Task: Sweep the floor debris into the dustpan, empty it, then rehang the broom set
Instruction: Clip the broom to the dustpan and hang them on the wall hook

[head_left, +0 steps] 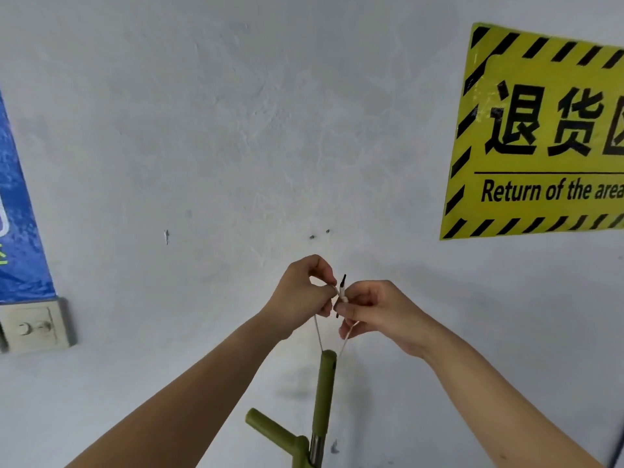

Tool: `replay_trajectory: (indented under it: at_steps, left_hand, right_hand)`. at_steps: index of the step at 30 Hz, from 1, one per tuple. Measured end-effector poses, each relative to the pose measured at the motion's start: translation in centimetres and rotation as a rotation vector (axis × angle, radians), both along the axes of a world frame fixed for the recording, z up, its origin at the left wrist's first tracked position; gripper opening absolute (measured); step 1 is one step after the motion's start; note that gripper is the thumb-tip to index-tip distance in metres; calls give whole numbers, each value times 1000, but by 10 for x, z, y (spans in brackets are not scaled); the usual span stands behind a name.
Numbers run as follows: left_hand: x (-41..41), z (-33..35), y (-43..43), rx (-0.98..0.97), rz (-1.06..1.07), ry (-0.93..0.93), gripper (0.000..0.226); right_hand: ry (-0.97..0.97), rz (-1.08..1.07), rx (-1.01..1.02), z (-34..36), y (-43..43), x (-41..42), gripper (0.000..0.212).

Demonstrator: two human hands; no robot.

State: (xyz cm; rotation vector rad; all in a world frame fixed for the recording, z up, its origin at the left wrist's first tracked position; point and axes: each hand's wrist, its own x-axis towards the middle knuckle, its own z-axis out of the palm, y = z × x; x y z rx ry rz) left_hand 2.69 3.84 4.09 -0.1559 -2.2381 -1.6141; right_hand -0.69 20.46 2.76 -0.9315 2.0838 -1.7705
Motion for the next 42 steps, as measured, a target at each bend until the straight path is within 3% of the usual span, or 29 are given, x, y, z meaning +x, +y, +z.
replay_trajectory:
  at_steps: [10, 15, 24, 32, 42]
  left_hand:
    - [-25, 20, -24, -71, -45, -7, 20]
    - [-48, 22, -28, -95, 238, 138, 22]
    - [-83, 31, -19, -181, 464, 326, 29]
    - [-85, 26, -22, -347, 473, 350, 30]
    - [-92, 14, -18, -157, 484, 291, 22]
  right_hand:
    - [46, -12, -34, 23, -10, -67, 11]
    - [309, -157, -1, 40, -34, -94, 12]
    - [643, -367, -10, 45, -56, -133, 18]
    - [638, -323, -18, 43, -48, -147, 29]
    - [688, -330, 72, 31, -54, -142, 31]
